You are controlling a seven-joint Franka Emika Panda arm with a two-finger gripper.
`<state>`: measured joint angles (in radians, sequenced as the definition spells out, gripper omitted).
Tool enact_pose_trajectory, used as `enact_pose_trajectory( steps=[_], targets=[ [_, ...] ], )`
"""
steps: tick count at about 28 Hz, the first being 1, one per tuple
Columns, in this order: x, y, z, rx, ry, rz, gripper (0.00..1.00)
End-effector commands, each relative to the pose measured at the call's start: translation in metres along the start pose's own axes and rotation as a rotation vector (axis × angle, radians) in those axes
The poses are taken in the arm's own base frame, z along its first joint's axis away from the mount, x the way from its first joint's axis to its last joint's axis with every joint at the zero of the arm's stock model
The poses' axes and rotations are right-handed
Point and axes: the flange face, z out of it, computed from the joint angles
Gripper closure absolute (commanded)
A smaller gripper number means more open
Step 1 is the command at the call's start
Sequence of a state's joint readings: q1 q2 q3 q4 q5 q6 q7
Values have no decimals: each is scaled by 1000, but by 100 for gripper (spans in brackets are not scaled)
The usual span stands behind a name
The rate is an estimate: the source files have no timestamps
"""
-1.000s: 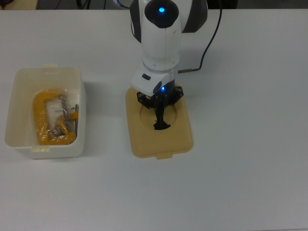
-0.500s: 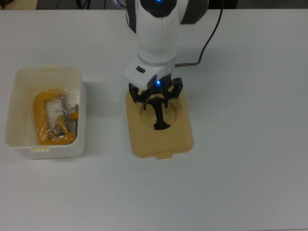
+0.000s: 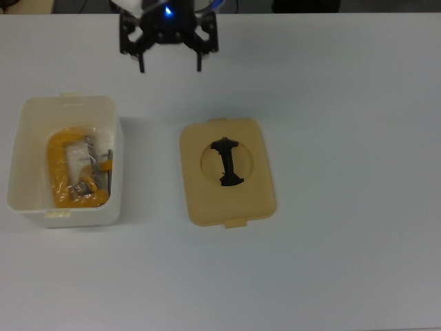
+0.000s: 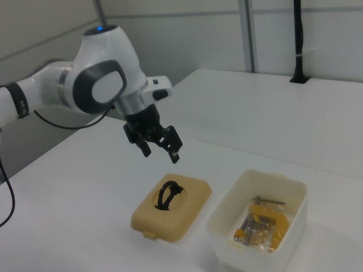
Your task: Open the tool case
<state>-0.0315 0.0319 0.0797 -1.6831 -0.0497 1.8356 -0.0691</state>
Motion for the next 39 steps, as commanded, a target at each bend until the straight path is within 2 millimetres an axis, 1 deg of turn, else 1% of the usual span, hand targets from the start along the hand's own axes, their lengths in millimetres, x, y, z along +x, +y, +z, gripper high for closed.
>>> enact_pose_trajectory(
  steps=[1,9,11,12,15,18,27,39],
  targets=[
    [-12,24,-25,20,-23,11,0],
    [-28,17,-48,14,-94,9,0],
    [-33,16,-58,13,-89,8,0],
    [-38,14,-65,12,-82,6,0],
    [-42,10,-73,10,-71,11,0],
    [-42,5,-74,10,-67,13,0],
    [-39,0,-72,8,-64,39,0],
    [-35,-1,-69,11,-62,38,0]
  ],
)
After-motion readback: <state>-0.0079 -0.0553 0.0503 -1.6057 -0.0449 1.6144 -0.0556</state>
